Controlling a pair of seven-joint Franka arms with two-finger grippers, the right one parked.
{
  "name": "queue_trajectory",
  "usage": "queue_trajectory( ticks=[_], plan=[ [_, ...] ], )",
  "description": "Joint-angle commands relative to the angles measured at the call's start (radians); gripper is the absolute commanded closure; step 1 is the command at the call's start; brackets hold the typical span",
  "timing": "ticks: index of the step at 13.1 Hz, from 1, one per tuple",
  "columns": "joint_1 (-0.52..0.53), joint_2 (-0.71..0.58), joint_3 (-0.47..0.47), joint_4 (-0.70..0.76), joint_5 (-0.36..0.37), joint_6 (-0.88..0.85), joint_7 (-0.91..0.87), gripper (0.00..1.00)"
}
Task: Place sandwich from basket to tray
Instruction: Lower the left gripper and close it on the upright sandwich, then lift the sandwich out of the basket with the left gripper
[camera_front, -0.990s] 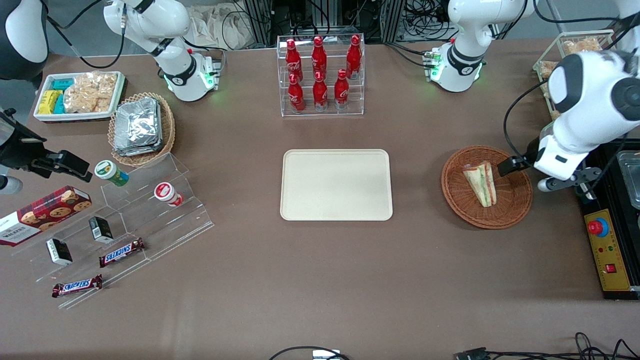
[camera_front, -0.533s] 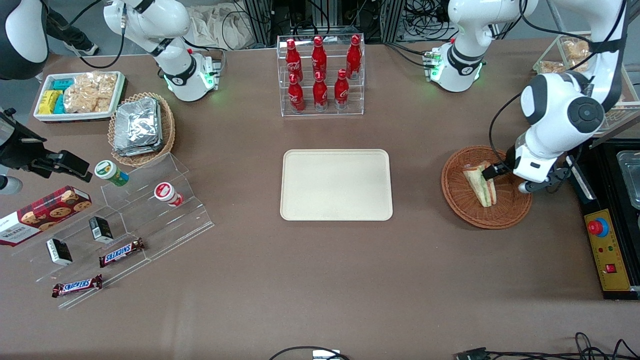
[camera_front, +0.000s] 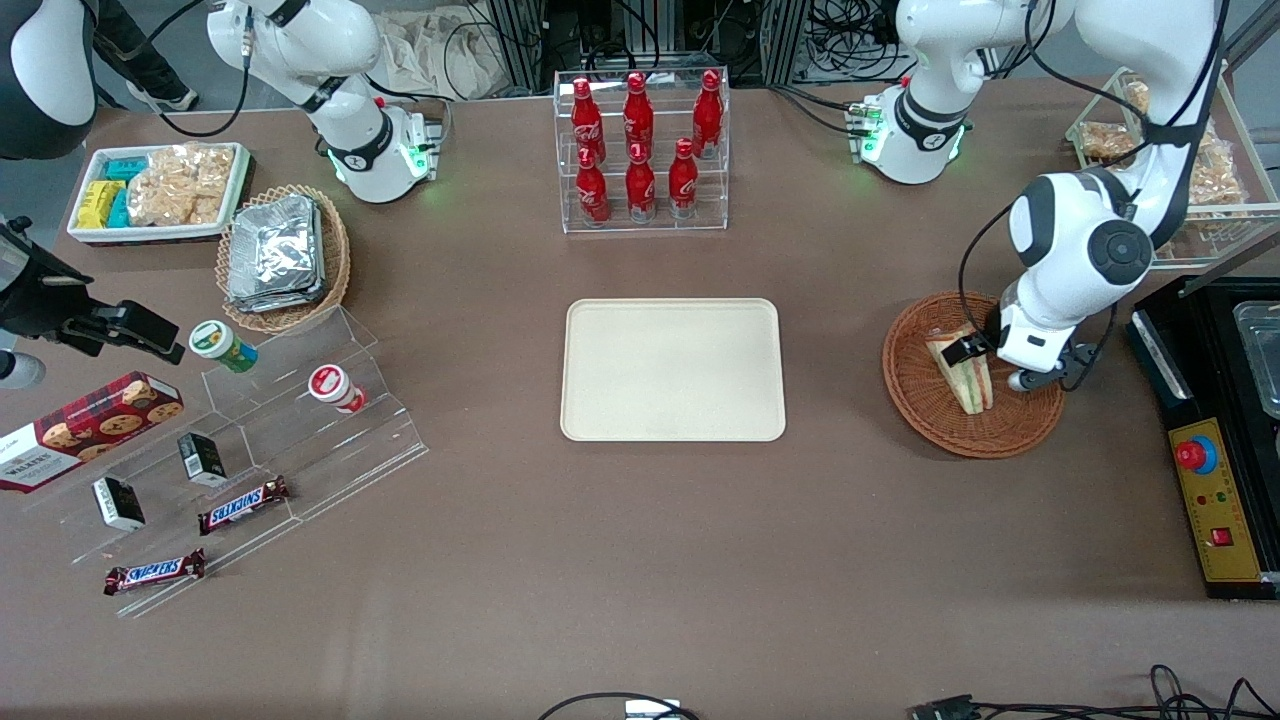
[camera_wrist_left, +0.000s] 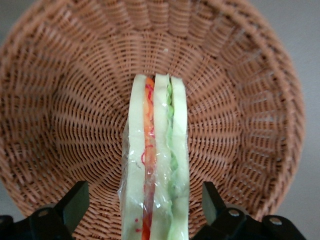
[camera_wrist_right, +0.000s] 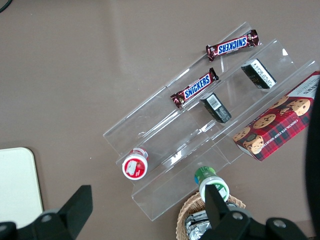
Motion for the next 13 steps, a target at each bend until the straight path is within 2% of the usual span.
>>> queue_trajectory(
  ticks=[1,2,3,5,6,9,13],
  plan=[
    [-0.009,0.007,-0.003,-0.011,-0.004,0.016,-0.051,0.0],
    [-0.011,0.007,-0.003,-0.011,-0.004,0.016,-0.052,0.01],
    [-0.011,0.008,-0.003,-0.011,-0.004,0.016,-0.051,0.16],
    [-0.013,0.008,-0.003,-0.011,-0.003,0.015,-0.048,0.91],
    [-0.013,0.008,-0.003,-0.01,-0.003,0.013,-0.048,1.0],
    [-0.013,-0.022,-0.003,0.0,0.0,-0.035,-0.039,1.0],
    [-0.013,-0.253,-0.009,0.044,0.016,-0.363,-0.01,1.0]
  ],
)
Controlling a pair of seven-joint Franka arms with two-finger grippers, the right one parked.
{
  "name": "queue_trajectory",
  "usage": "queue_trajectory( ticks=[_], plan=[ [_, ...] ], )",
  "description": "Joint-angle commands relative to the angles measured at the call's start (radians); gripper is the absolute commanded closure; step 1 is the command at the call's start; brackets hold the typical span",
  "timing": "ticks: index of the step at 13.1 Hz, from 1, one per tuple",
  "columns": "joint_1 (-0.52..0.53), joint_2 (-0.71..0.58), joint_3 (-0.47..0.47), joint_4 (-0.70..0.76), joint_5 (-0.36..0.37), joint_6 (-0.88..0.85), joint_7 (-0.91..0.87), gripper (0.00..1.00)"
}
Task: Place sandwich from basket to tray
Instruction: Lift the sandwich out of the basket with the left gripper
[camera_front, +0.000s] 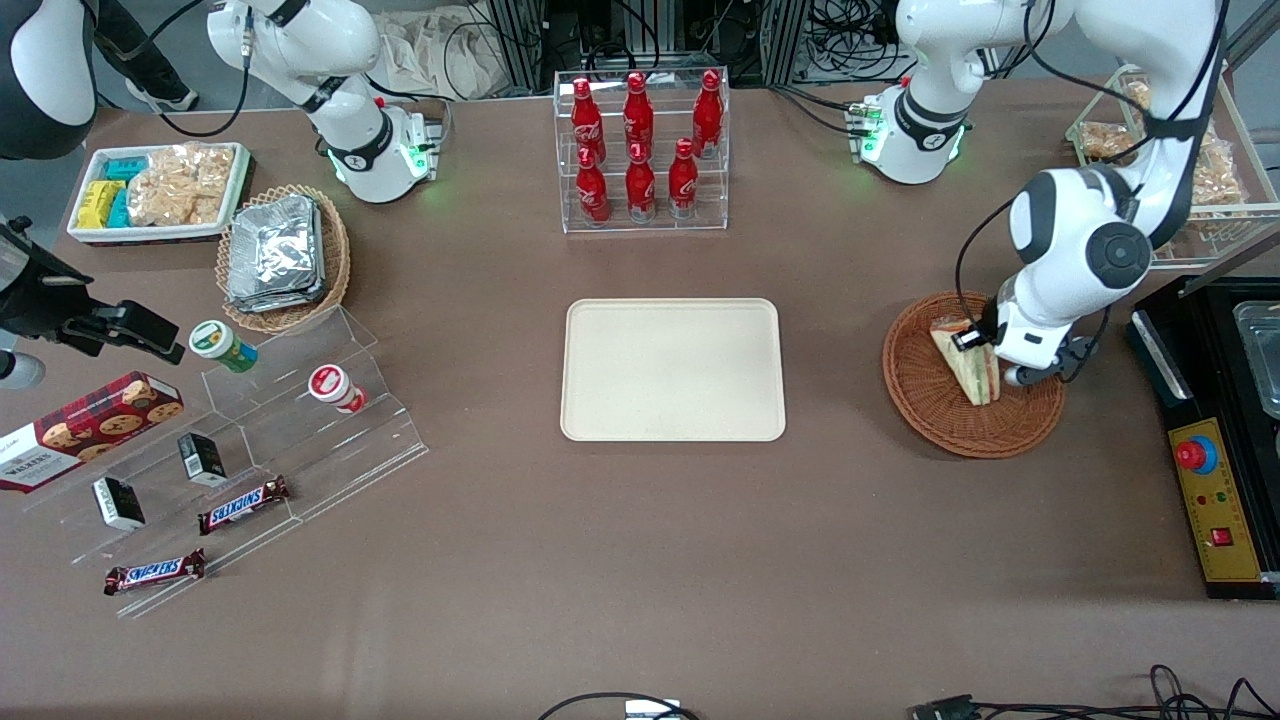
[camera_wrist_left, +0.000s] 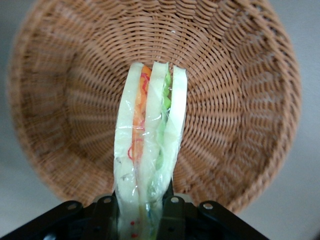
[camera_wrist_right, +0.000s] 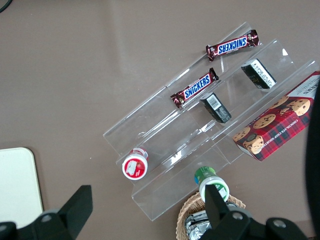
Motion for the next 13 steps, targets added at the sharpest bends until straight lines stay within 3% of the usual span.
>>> queue_trajectory(
  ticks=[1,3,6,9,11,13],
  plan=[
    [-0.003,-0.22,-0.002,0.045,0.01,-0.264,0.063,1.0],
    [-0.003,-0.267,0.0,0.198,0.01,-0.485,0.127,1.0],
    [-0.003,-0.227,-0.002,0.528,0.003,-0.802,0.222,1.0],
    [-0.028,-0.201,-0.026,0.658,-0.01,-0.876,0.294,1.0],
    [-0.055,-0.196,-0.138,0.666,-0.015,-0.882,0.244,1.0],
    [-0.055,-0.124,-0.343,0.723,-0.074,-0.874,0.054,1.0]
  ],
)
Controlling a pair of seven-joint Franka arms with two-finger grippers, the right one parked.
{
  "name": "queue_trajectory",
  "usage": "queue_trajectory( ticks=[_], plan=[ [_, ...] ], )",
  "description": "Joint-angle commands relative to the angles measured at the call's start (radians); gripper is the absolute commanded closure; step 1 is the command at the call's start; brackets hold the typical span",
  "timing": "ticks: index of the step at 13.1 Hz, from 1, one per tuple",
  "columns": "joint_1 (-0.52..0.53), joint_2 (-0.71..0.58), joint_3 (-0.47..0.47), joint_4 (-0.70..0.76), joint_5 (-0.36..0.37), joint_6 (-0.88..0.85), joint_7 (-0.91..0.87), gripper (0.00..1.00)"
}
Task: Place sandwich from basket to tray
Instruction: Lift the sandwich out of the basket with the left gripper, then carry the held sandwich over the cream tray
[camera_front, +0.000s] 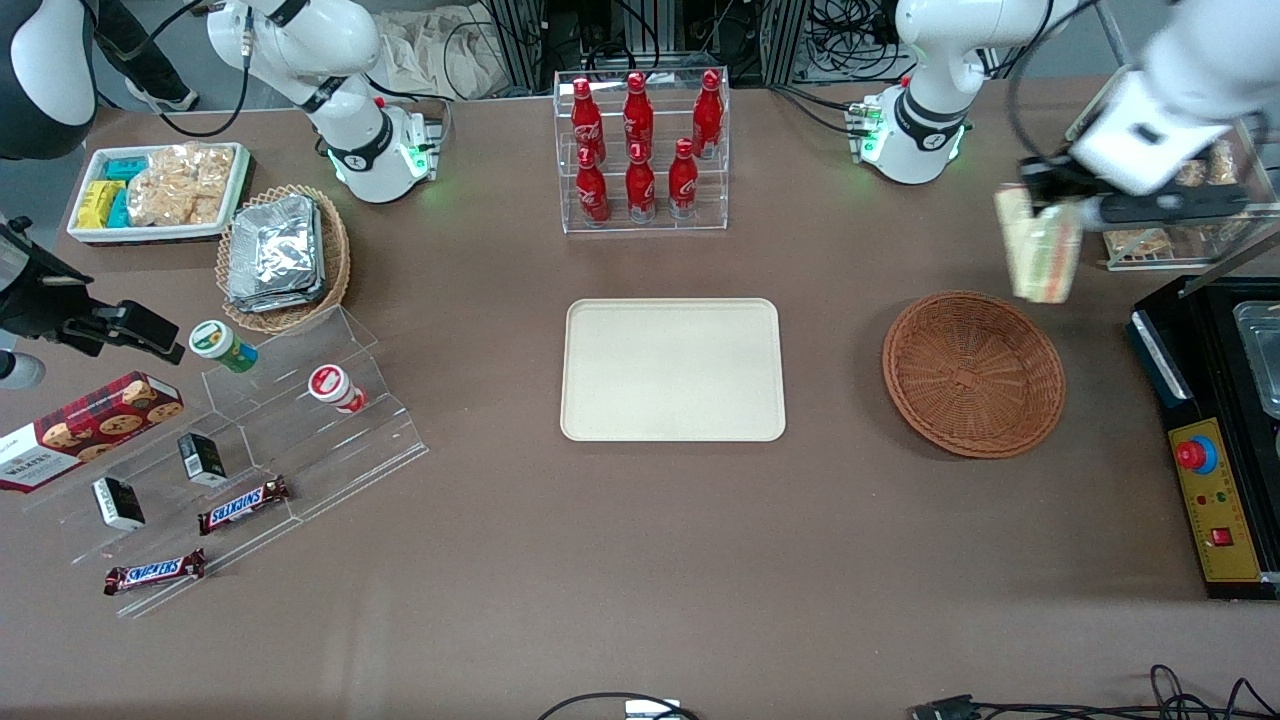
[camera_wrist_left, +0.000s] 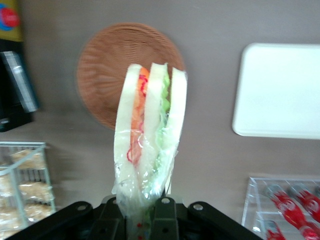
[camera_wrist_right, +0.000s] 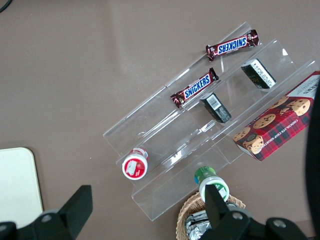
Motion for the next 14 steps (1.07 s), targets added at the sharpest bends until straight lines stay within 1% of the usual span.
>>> queue_trajectory(
  ticks=[1,3,4,5,6,9,10,12,13,14],
  plan=[
    [-0.01,0.158,-0.248,0.161,-0.036,-0.024,-0.284,1.0],
    [-0.011,0.329,-0.417,0.318,-0.022,-0.022,-0.511,1.0],
    [-0.011,0.389,-0.459,0.356,-0.021,-0.014,-0.57,1.0],
    [-0.016,0.412,-0.481,0.358,0.01,0.001,-0.587,1.0],
    [-0.023,0.415,-0.486,0.338,0.022,0.036,-0.587,1.0],
    [-0.019,0.412,-0.484,0.19,0.028,0.152,-0.589,0.99],
    [-0.013,0.415,-0.483,0.15,0.028,0.208,-0.589,0.99],
    [-0.011,0.42,-0.475,0.017,0.038,0.364,-0.584,0.99],
    [-0.01,0.429,-0.472,-0.046,0.062,0.445,-0.584,0.99],
    [-0.008,0.456,-0.467,-0.077,0.089,0.491,-0.584,0.99]
  ],
)
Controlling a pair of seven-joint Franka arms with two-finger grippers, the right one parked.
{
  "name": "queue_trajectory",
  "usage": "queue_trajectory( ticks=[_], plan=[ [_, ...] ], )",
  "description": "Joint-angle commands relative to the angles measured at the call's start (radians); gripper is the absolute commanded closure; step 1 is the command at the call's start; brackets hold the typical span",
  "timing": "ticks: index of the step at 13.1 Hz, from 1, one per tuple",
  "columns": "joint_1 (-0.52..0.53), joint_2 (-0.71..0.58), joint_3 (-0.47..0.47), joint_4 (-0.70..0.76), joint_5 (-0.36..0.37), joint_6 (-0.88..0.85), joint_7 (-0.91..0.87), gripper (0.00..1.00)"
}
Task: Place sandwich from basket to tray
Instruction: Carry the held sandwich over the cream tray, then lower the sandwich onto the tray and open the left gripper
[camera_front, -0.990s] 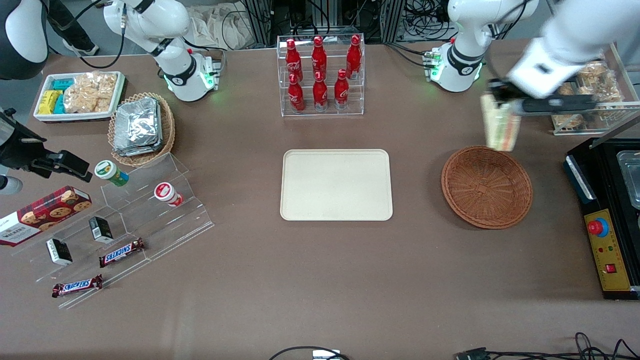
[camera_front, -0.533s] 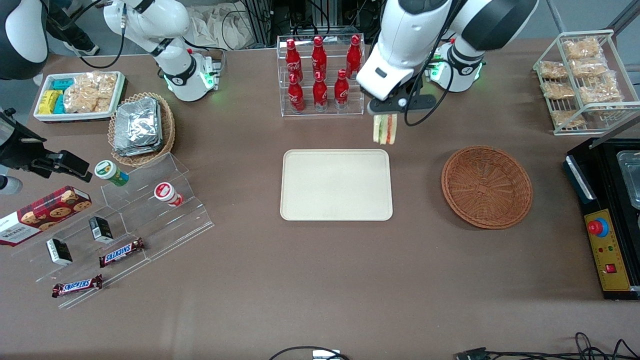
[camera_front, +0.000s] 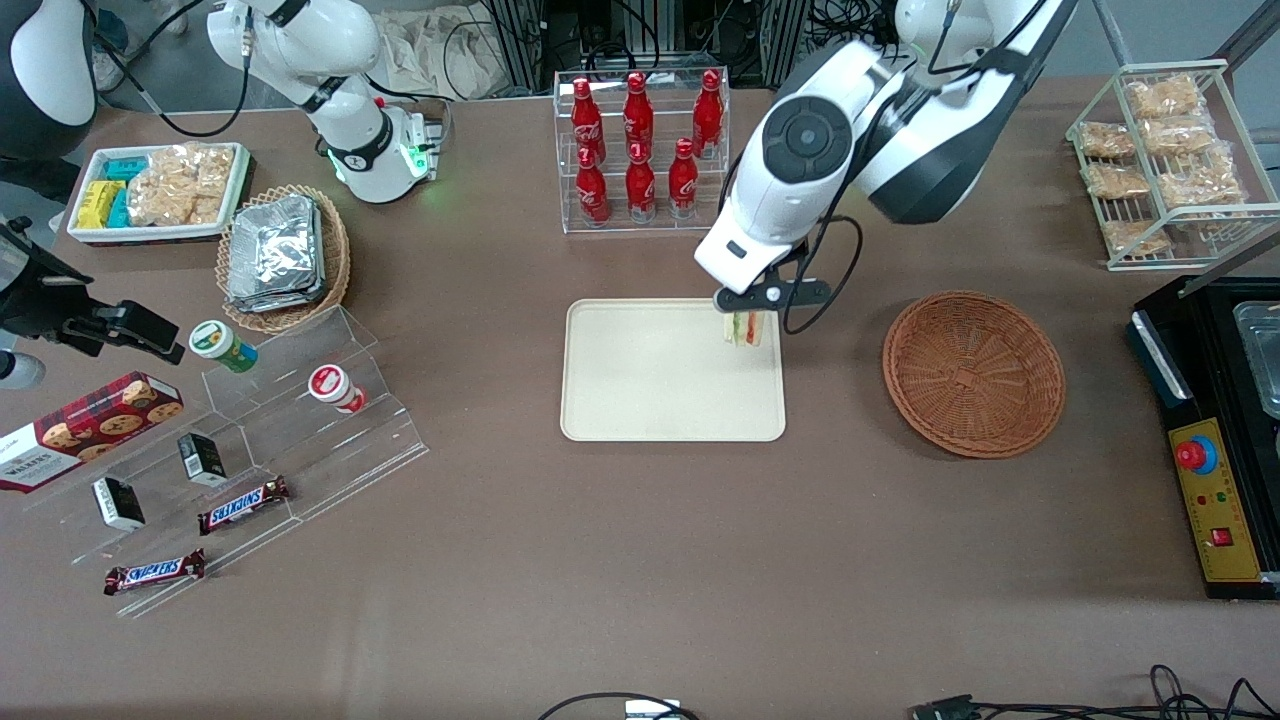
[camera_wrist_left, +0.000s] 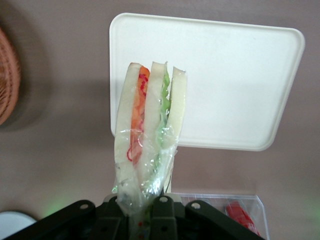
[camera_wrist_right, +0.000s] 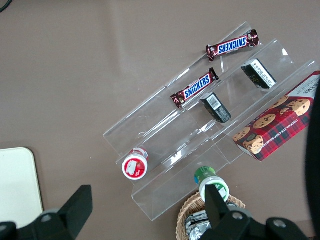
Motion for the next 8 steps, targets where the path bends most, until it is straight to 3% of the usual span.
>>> queue_trajectory(
  ticks=[1,4,8],
  plan=[
    [0.007,0.054,0.011,-0.101,0.077,0.126,-0.015,0.99],
    [0.007,0.149,0.015,-0.141,0.165,0.225,-0.026,0.98],
    [0.003,0.233,0.053,-0.189,0.168,0.376,-0.029,0.98]
  ],
)
